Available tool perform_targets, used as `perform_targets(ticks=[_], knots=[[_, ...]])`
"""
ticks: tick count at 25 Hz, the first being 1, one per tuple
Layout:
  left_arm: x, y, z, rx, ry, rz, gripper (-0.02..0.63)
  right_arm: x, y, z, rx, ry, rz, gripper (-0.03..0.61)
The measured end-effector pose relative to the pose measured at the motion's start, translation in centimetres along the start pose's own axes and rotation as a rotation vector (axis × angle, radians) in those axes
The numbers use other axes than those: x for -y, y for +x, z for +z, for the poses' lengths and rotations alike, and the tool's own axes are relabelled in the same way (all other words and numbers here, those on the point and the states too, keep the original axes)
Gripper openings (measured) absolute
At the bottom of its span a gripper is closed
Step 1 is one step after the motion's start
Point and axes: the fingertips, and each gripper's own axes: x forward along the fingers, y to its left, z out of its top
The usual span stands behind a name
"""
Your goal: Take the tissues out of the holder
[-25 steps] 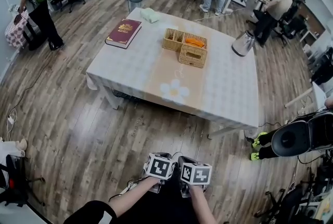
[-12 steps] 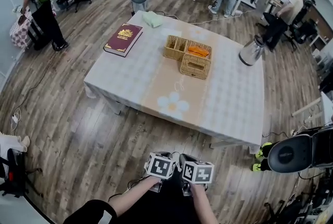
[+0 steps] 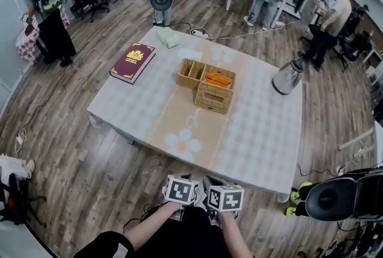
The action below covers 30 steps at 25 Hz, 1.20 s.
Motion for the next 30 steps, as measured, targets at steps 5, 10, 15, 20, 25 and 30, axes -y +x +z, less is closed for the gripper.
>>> perform_targets(ticks=[5,10,15,20,25,30], knots=[[-0.1,1.3,2.0,0.008,-0.037,0.028,0.006,1.3,0.9,2.2,-0.016,-0.028,0.059,0.015],[-1.3,2.8,3.8,0.010,-0.067,0.041,0.006,1.5,2.5,4.6,-0.028,-0.057,0.096,0.017],[-2.8,4.4,6.7,0.006,-0.082,0.034,0.006,2.5,4.3,7.3,-0.035,-0.072,0.082,0.031],[-4.0,6.1,10.9,0.000,-0.067,-0.003,0.006,2.9,6.4,11.8,-0.025,-0.107,0.075,0.066],[-5.6,7.6,15.2,-0.002,-0.052,-0.033,0.006,3.4,8.7,17.0,-0.004,-0.141,0.067,0.091],[-7.5,8.8,18.4,-0.006,-0.058,-0.048,0.006,4.2,10.8,21.0,-0.004,-0.143,0.042,0.101]])
